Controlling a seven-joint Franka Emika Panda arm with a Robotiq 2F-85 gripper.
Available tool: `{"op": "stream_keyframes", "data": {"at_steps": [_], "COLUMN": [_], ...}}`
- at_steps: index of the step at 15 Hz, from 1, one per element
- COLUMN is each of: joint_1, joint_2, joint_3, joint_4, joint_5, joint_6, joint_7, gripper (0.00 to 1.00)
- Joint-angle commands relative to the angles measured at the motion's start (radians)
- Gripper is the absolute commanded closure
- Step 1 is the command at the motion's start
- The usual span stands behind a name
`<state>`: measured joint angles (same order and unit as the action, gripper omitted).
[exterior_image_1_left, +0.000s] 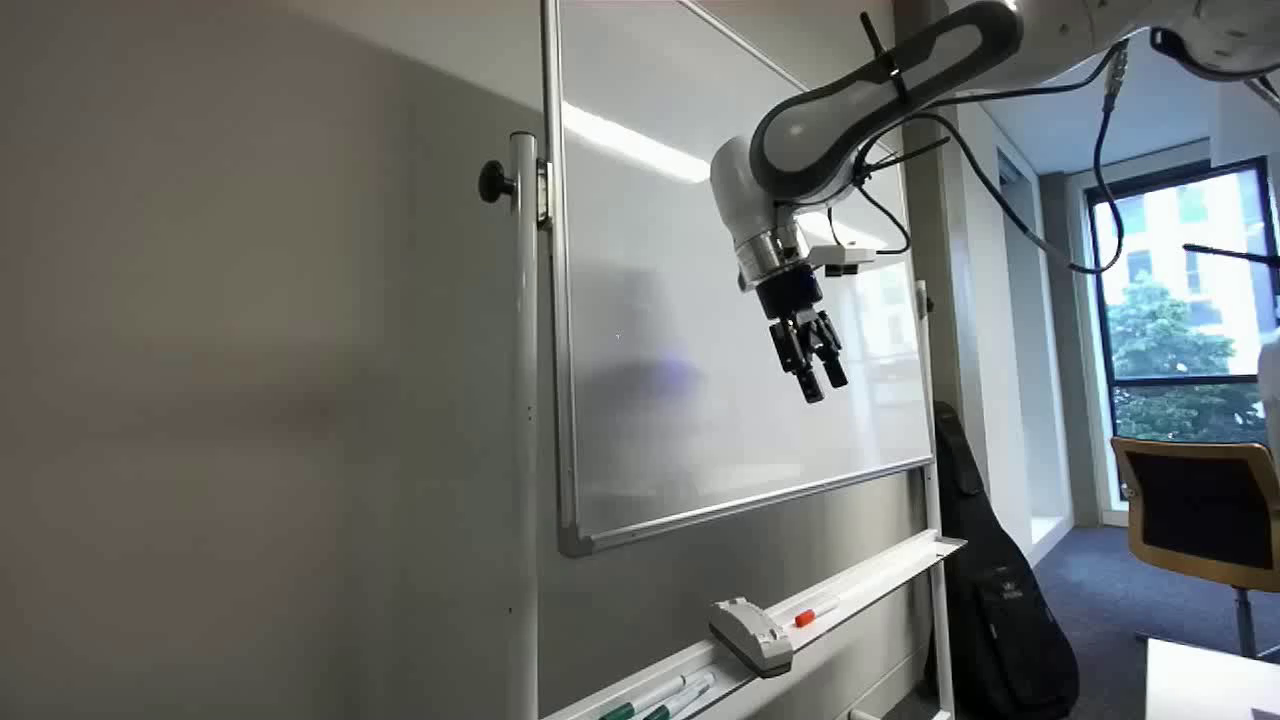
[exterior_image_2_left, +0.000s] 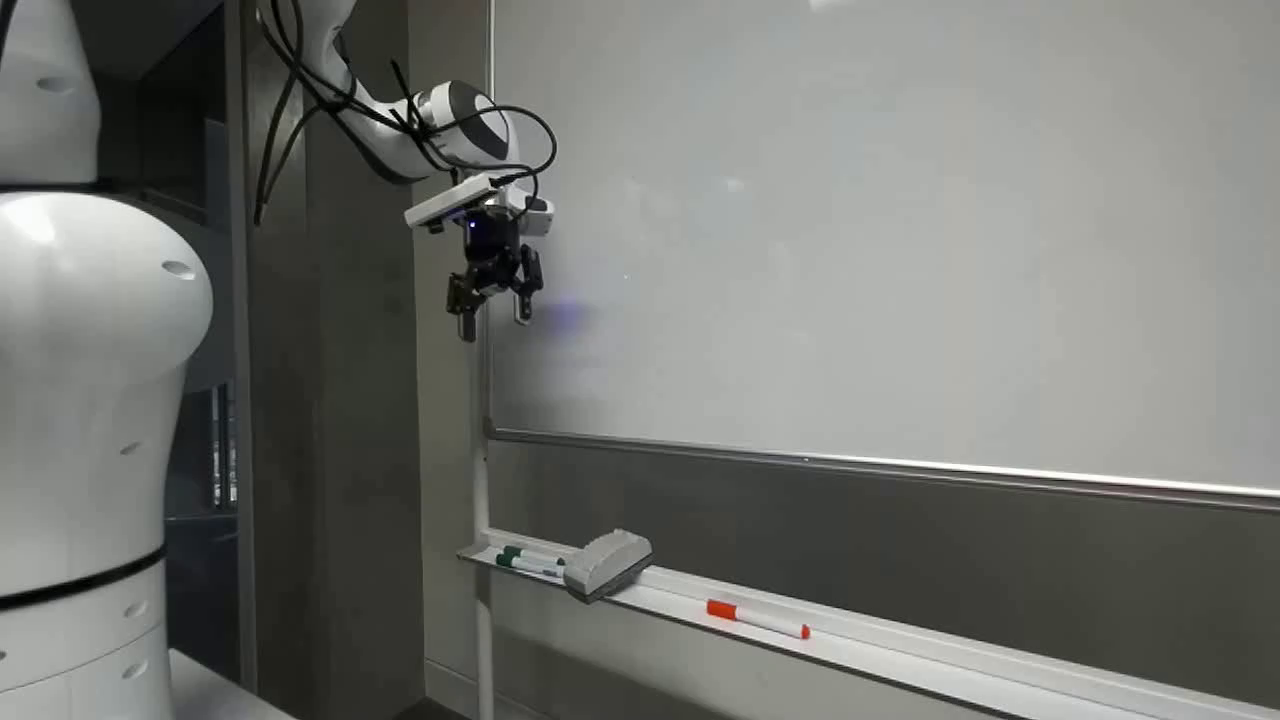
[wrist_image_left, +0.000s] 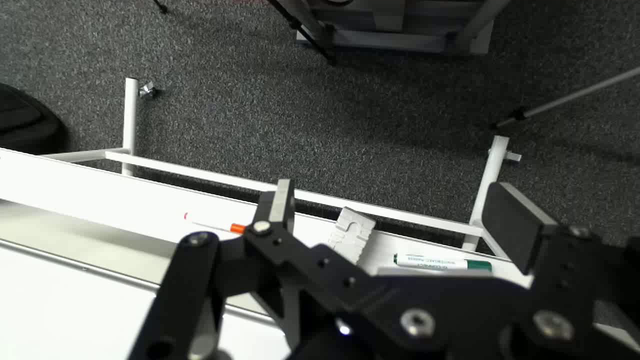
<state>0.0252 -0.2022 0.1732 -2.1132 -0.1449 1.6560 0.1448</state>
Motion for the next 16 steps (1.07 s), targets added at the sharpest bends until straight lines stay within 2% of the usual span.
{"op": "stream_keyframes", "data": {"at_steps": [1,9,12,16], "joint_1": [0.023,0.023,0.014,-0.006], "joint_2": [0.002,0.002,-0.018,0.01], "joint_3": [-0.021,-0.021,-0.034,-0.077], "joint_4": [0.002,0.002,-0.026,-0.107], "joint_5": [-0.003,-0.003,-0.016,0.006], "joint_6": [-0.003,-0.003,0.101,0.31], "joint_7": [0.004,0.004,0.017,0.037], "gripper": [0.0,0.0,0.0,0.0]}}
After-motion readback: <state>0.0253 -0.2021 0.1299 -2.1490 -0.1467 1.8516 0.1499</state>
